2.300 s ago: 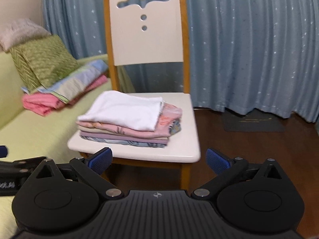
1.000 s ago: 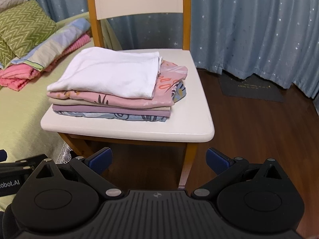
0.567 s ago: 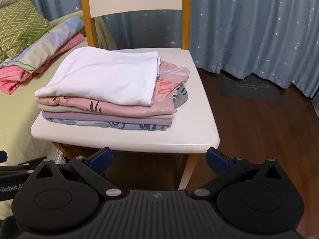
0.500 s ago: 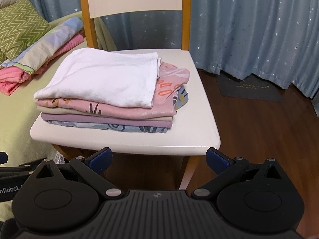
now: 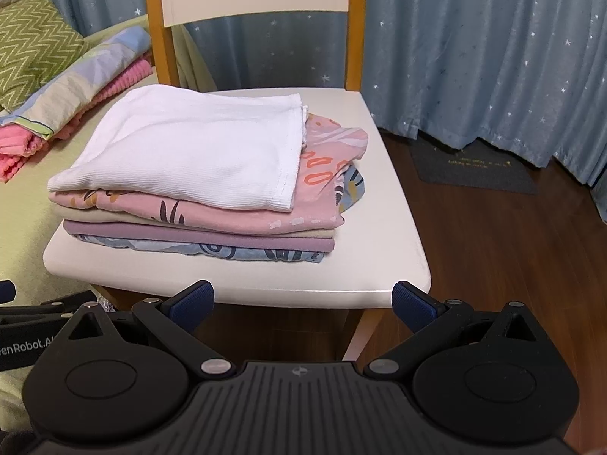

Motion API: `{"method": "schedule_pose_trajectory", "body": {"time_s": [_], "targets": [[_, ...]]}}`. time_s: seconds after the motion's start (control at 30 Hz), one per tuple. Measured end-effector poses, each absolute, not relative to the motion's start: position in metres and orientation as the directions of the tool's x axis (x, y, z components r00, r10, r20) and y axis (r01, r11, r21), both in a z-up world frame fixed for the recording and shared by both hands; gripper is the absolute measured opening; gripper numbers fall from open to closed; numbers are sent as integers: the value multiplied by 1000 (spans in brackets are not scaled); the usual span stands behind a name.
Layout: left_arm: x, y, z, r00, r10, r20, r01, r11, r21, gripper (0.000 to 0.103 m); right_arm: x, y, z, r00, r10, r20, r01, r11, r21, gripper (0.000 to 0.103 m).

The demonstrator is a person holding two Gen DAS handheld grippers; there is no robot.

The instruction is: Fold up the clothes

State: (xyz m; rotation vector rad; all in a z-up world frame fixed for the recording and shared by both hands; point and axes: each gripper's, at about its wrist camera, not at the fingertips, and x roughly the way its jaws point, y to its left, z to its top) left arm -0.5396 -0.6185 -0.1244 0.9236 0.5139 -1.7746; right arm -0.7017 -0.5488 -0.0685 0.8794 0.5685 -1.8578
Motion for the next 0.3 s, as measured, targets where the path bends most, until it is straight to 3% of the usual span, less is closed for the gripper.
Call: {"method": "schedule_pose_trajectory", "body": {"time_s": [0.3], "targets": [[-549, -633, -127, -196, -602, -774, 914, -399, 79, 102, -709, -557, -74, -275, -563, -779, 901, -435, -4, 103]]}}
